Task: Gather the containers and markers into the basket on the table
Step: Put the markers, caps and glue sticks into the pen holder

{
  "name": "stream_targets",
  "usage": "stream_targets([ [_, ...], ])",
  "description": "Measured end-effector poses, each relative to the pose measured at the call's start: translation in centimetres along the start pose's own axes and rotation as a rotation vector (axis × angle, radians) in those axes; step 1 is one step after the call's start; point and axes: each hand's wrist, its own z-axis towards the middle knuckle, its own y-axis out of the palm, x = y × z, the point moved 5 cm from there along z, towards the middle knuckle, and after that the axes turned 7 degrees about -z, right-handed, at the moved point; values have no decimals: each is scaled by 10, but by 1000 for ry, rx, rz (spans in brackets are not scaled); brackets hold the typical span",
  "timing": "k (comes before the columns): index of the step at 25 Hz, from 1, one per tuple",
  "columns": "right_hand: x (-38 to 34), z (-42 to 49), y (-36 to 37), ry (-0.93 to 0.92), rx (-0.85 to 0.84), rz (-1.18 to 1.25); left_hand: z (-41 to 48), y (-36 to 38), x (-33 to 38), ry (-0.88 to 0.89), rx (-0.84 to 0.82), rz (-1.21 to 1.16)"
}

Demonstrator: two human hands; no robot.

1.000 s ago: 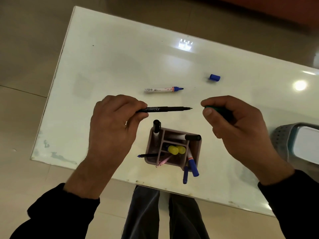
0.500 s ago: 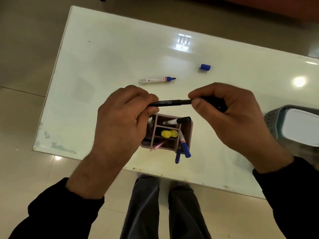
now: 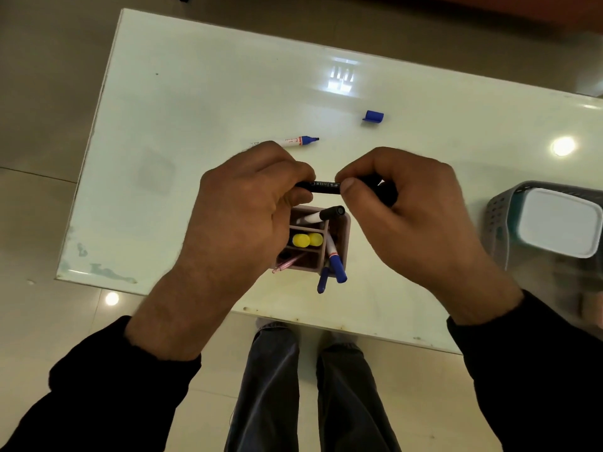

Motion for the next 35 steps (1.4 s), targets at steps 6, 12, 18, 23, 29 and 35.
stream_targets([
  [6,2,9,-3,90,-24,91,-16,12,-12,-100,52,-51],
  [12,4,-14,-6,119,98,449,-33,-9,-55,-184,264,-178],
  [18,-5,-13,22,-9,42,152,-69,-17,-116,-416,351,-136],
  [23,2,1,6,-5,209,100,-71,-1,-128,-404,331,-177],
  [29,15,-6,29,-3,126,1,-67,13,-133,-372,284,-178],
  [35,30,27,73,28,-141,-200,-57,17,-146,-381,247,-178],
])
